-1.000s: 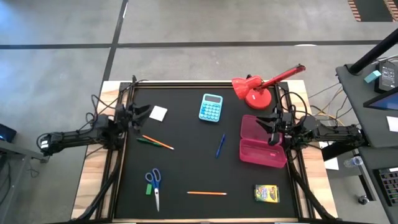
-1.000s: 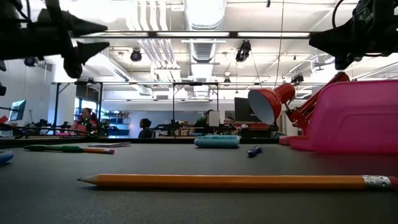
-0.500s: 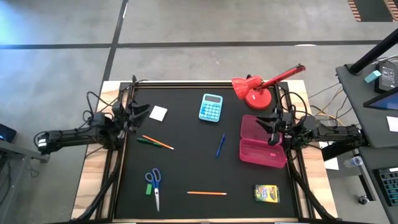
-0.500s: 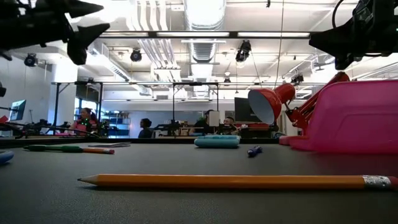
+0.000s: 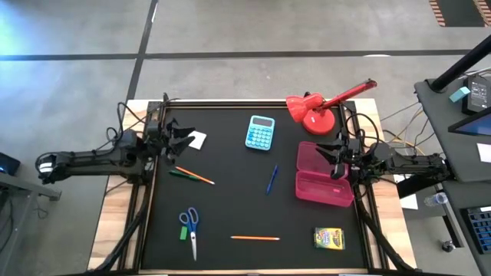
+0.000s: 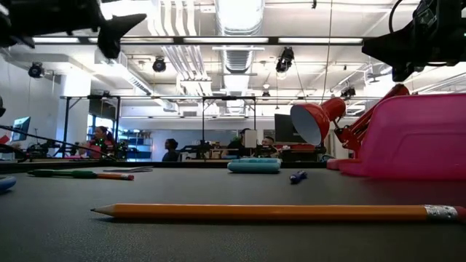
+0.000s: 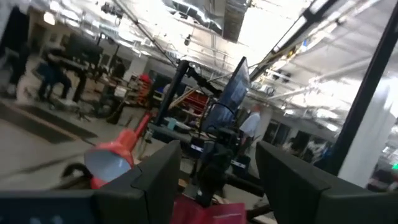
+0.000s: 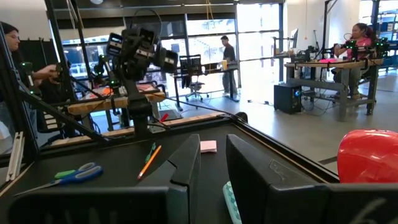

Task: Pack school essentials
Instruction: Put the blue pen into the red supply box

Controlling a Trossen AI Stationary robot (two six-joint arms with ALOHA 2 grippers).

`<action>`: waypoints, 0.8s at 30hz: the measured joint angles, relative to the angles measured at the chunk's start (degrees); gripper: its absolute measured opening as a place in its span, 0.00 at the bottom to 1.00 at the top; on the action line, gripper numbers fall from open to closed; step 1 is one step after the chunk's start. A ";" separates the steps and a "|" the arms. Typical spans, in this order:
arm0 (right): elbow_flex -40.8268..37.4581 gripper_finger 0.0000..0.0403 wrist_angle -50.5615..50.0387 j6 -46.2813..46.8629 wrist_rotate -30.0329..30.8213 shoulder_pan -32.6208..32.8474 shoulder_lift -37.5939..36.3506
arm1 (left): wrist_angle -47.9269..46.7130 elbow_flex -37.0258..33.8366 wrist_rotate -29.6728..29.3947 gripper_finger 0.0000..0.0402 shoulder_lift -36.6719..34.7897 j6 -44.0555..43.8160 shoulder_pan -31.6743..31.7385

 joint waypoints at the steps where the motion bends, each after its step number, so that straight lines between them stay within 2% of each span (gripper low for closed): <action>1: 0.00 0.17 -0.02 0.00 0.01 -0.01 -0.01 | 0.04 1.09 -0.05 0.48 1.33 1.05 0.01; 6: 0.00 0.17 1.44 -2.68 1.87 0.00 0.00 | 0.03 6.20 -0.26 0.48 7.90 5.23 0.47; 12: 0.00 0.17 13.06 9.52 3.01 -0.02 0.00 | 0.40 12.65 -0.46 0.48 18.07 5.98 3.83; 18: 0.02 0.17 22.67 8.45 2.91 0.00 0.41 | -0.20 19.06 0.16 0.48 27.38 5.95 7.19; 24: 0.02 0.17 35.10 10.17 2.95 0.00 1.69 | -0.27 24.95 5.32 0.48 31.93 5.95 8.51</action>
